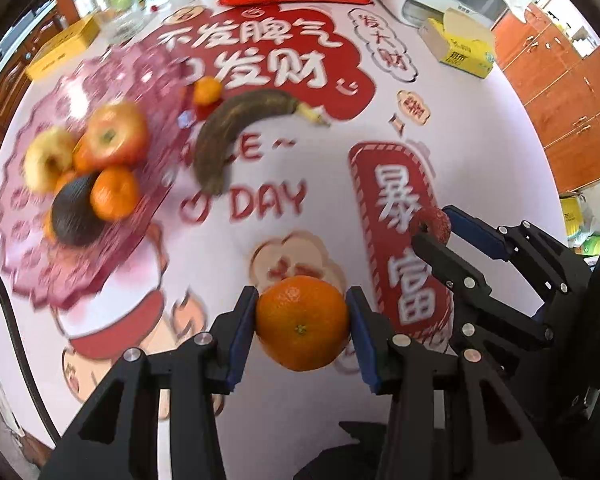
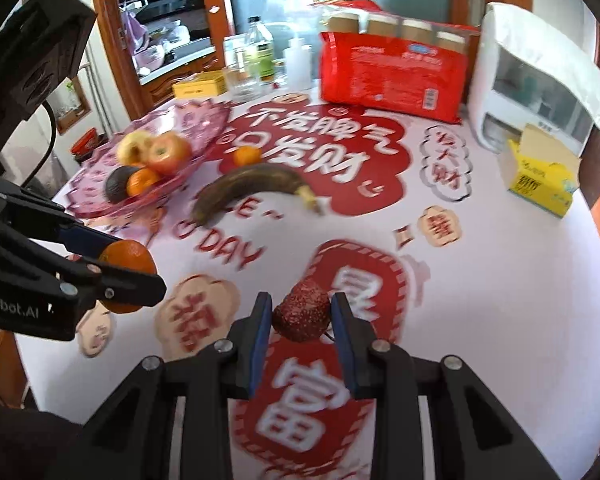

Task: Organize fruits
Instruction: 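Carry the orange and small red fruit over the pink bowl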

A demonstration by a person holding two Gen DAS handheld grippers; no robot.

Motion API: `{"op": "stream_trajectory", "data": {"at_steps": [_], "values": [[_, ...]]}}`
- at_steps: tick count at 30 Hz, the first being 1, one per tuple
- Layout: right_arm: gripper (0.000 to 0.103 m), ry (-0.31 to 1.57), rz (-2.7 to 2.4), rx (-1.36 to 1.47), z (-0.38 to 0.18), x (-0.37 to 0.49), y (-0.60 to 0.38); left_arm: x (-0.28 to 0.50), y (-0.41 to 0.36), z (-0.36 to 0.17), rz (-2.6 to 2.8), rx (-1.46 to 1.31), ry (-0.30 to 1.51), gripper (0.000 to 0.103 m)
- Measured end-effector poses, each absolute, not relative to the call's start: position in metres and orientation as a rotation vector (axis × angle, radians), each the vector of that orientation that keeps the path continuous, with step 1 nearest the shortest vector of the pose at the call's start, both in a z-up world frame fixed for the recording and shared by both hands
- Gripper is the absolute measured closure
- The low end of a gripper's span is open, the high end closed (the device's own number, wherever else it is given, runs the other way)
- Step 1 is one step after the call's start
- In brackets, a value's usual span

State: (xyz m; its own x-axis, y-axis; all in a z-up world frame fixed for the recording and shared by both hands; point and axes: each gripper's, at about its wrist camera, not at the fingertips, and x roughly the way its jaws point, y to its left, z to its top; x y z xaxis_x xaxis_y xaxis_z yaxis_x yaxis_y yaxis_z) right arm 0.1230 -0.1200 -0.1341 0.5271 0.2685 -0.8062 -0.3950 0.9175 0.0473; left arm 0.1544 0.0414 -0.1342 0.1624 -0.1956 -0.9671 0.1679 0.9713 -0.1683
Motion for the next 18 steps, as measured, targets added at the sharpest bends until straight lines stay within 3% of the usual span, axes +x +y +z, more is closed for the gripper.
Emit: {"op": "stream_trajectory", "data": {"at_steps": [18], "values": [[0.072,0.954,0.429,-0.137,-0.127,0.078,-0.006,0.11,0.21,-0.115,-0.119,-0.044,1.364,0.059]]}}
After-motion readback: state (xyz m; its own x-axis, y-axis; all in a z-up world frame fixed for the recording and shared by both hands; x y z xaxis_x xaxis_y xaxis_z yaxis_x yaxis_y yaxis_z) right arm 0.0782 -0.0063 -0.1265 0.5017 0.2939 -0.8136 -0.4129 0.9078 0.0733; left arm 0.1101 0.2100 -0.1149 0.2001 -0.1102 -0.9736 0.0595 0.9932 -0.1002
